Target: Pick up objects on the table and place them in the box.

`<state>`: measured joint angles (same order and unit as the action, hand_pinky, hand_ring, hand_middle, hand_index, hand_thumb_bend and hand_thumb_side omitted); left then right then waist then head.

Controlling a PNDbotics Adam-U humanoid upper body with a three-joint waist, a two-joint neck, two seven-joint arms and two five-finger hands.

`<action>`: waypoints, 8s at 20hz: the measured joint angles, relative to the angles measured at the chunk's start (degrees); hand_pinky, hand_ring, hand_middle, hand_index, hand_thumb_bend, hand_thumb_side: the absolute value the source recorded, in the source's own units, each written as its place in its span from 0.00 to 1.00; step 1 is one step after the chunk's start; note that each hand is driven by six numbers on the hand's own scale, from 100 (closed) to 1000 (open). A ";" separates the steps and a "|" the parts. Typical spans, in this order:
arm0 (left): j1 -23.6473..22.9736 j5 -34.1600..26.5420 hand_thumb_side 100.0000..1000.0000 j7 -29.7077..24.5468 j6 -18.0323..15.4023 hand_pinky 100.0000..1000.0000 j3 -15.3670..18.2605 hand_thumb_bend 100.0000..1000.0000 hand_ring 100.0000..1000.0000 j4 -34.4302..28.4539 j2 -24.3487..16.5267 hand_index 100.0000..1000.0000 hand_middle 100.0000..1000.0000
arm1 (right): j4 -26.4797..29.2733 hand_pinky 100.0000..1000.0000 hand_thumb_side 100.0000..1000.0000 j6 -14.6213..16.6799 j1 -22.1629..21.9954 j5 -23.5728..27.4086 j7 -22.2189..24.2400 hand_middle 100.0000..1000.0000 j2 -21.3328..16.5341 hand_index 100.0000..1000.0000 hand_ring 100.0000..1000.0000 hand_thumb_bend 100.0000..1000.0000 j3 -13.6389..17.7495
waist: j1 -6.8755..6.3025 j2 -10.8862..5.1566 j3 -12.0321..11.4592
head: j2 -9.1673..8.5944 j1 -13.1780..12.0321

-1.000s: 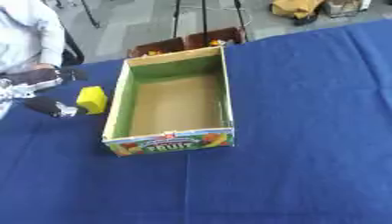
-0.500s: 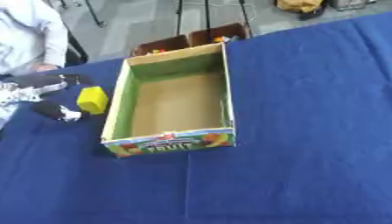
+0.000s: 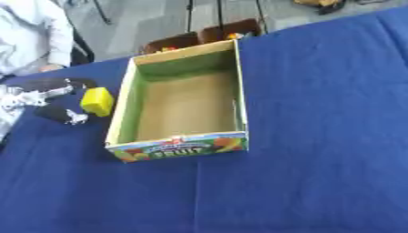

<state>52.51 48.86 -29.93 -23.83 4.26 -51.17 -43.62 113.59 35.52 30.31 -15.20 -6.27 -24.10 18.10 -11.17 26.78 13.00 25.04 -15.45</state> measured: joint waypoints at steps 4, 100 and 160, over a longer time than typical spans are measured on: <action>0.23 -0.64 0.61 0.34 0.16 0.81 0.23 0.22 0.97 0.19 -0.21 1.00 0.99 | 0.00 0.64 0.73 -0.02 0.01 0.14 0.03 0.51 -0.32 0.76 0.77 0.38 0.23 | -0.04 0.43 0.07 | -0.45 -0.24; 3.65 -16.32 0.43 -12.31 2.68 0.67 -2.13 0.00 0.56 -12.14 -3.65 0.43 0.45 | 0.00 0.64 0.63 -4.93 -3.05 -1.36 -5.61 0.50 0.85 0.73 0.77 0.16 1.43 | -1.38 -5.47 -2.37 | 3.52 -1.01; 6.61 -10.31 0.84 -4.12 -4.57 0.68 -6.12 0.04 0.80 -17.28 16.51 0.95 0.75 | 0.00 0.63 0.60 -5.51 -2.34 -1.28 -6.63 0.51 2.78 0.73 0.77 0.08 1.08 | -1.36 -6.04 -1.21 | 3.32 1.69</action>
<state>59.12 38.55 -34.05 -28.41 -1.87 -68.45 -27.11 113.59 30.02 27.97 -16.49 -12.90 -21.32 19.18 -12.54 20.74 11.79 28.36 -13.76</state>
